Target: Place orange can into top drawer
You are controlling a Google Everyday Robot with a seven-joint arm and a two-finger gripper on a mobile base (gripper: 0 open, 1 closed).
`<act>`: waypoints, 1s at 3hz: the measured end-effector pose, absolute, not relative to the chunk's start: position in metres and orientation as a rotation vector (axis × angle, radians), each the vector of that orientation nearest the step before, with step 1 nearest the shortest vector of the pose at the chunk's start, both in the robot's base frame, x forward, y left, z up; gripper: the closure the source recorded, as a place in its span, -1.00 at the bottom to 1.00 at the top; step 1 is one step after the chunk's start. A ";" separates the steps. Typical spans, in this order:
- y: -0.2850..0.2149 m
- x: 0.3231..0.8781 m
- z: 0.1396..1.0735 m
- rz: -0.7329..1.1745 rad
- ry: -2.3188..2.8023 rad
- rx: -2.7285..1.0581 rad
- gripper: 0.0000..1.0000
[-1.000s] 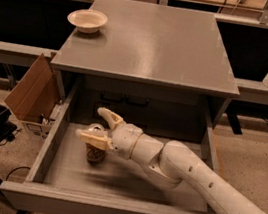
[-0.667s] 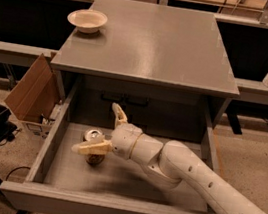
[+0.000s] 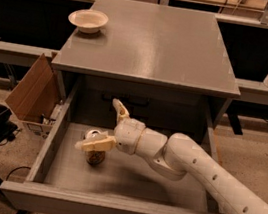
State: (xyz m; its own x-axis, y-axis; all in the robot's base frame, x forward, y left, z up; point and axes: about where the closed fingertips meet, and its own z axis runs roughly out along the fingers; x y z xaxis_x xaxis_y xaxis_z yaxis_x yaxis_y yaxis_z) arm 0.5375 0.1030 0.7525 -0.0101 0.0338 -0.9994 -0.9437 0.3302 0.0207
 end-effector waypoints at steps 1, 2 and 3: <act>0.094 0.554 0.784 1.019 1.368 -1.034 -1.00; 0.084 0.576 0.843 0.962 1.424 -1.193 -1.00; 0.050 0.590 0.938 0.816 1.531 -1.338 -1.00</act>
Offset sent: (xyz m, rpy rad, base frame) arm -0.0104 -0.1007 0.1750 -0.5607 0.2121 0.4669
